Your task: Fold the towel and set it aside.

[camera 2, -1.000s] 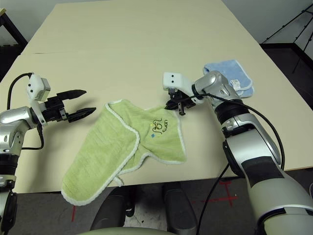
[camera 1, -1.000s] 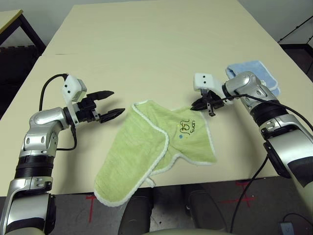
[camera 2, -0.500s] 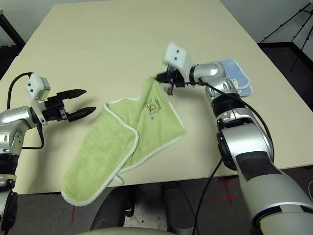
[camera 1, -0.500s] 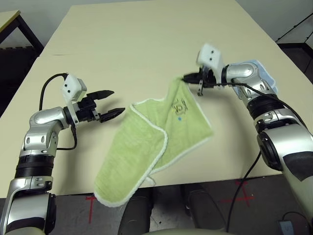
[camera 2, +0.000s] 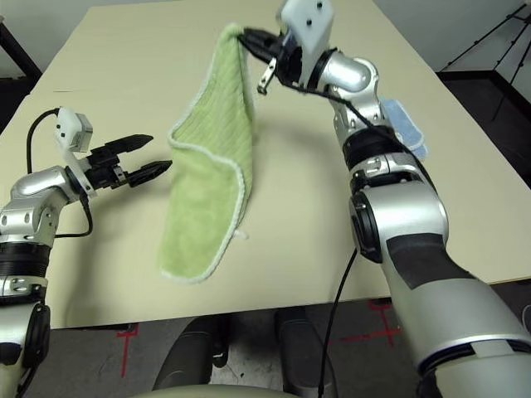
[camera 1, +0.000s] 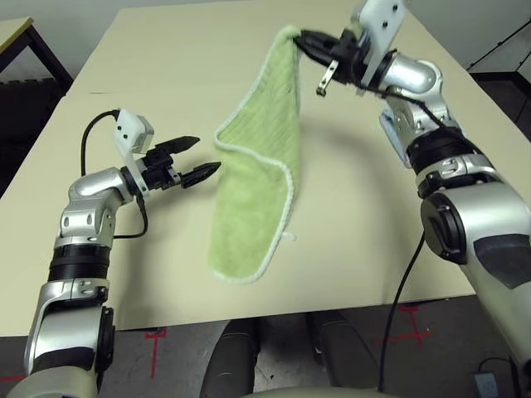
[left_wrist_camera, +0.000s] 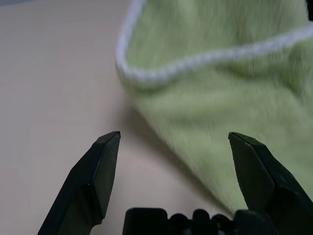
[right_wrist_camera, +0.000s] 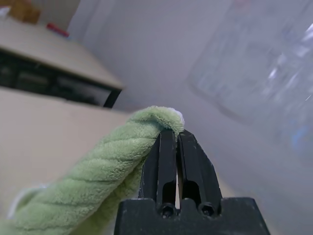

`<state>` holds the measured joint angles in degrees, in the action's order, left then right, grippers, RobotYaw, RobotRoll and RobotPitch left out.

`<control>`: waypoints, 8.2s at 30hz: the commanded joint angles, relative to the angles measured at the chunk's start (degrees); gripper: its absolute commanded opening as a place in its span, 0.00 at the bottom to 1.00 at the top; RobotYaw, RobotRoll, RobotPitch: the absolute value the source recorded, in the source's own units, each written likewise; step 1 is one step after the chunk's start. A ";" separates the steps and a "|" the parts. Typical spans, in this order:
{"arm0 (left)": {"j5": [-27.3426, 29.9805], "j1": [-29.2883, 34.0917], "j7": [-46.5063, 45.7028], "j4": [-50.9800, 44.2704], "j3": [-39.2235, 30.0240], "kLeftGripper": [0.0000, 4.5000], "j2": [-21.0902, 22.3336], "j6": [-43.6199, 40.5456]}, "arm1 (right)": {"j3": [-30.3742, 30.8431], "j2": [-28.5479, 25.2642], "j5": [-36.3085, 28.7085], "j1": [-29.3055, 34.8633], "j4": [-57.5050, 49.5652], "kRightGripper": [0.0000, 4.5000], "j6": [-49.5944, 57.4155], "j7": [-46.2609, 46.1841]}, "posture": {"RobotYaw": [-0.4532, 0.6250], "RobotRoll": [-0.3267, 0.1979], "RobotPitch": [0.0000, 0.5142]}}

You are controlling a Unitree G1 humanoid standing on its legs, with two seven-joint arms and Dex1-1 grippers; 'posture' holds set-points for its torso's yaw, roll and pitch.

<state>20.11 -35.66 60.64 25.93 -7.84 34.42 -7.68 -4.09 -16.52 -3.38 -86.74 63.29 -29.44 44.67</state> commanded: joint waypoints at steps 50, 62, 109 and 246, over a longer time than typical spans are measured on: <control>-0.95 -9.59 -18.12 -2.85 1.26 1.00 -9.96 -8.23 | -1.47 3.38 -1.64 -4.62 2.17 0.01 1.79 -1.65 | 0.42 0.62 0.31; -2.16 -15.22 -23.65 6.42 0.64 1.00 -17.12 -7.14 | -1.68 2.29 -1.62 -5.73 1.55 0.01 1.84 -1.91 | 0.39 0.62 0.31; -6.57 -10.80 -14.66 12.50 2.11 1.00 -8.33 -14.00 | -2.24 -4.76 -0.60 -8.94 3.93 0.01 1.02 -4.35 | 0.37 0.62 0.29; -5.19 8.46 31.48 -11.68 18.82 0.00 44.73 -11.16 | 25.35 -33.99 -1.75 33.43 -36.16 0.00 36.99 47.83 | 0.38 0.62 0.46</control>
<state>17.33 -26.07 92.08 12.20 10.28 80.14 -19.71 21.67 -50.48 -3.89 -53.64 28.16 5.60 92.25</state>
